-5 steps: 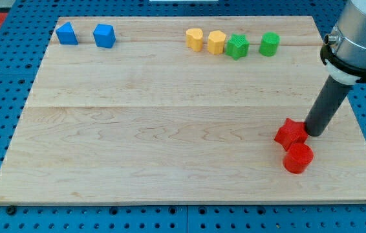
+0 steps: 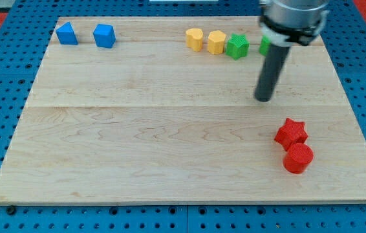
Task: Move the blue triangle closer to the blue cube
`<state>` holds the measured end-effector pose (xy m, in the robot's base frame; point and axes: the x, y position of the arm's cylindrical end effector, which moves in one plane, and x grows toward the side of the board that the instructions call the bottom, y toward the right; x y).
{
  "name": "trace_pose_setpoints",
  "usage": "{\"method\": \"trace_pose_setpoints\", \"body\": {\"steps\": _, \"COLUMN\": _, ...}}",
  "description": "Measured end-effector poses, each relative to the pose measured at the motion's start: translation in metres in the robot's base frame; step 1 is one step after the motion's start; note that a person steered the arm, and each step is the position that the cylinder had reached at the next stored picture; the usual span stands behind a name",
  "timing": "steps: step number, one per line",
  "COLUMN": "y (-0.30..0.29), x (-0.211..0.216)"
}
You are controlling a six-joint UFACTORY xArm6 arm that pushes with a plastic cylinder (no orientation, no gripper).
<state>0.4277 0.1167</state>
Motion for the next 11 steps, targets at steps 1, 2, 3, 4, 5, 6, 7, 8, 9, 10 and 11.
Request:
{"method": "trace_pose_setpoints", "body": {"steps": 1, "y": -0.069, "x": -0.004}}
{"method": "trace_pose_setpoints", "body": {"steps": 2, "y": -0.144, "x": -0.029}}
{"method": "trace_pose_setpoints", "body": {"steps": 3, "y": -0.237, "x": -0.068}}
{"method": "trace_pose_setpoints", "body": {"steps": 4, "y": -0.334, "x": -0.101}}
{"method": "trace_pose_setpoints", "body": {"steps": 5, "y": -0.416, "x": -0.112}}
{"method": "trace_pose_setpoints", "body": {"steps": 6, "y": -0.421, "x": -0.138}}
{"method": "trace_pose_setpoints", "body": {"steps": 7, "y": -0.420, "x": -0.160}}
{"method": "trace_pose_setpoints", "body": {"steps": 8, "y": -0.396, "x": -0.168}}
{"method": "trace_pose_setpoints", "body": {"steps": 9, "y": -0.395, "x": -0.171}}
{"method": "trace_pose_setpoints", "body": {"steps": 10, "y": -0.393, "x": -0.175}}
{"method": "trace_pose_setpoints", "body": {"steps": 11, "y": -0.354, "x": -0.175}}
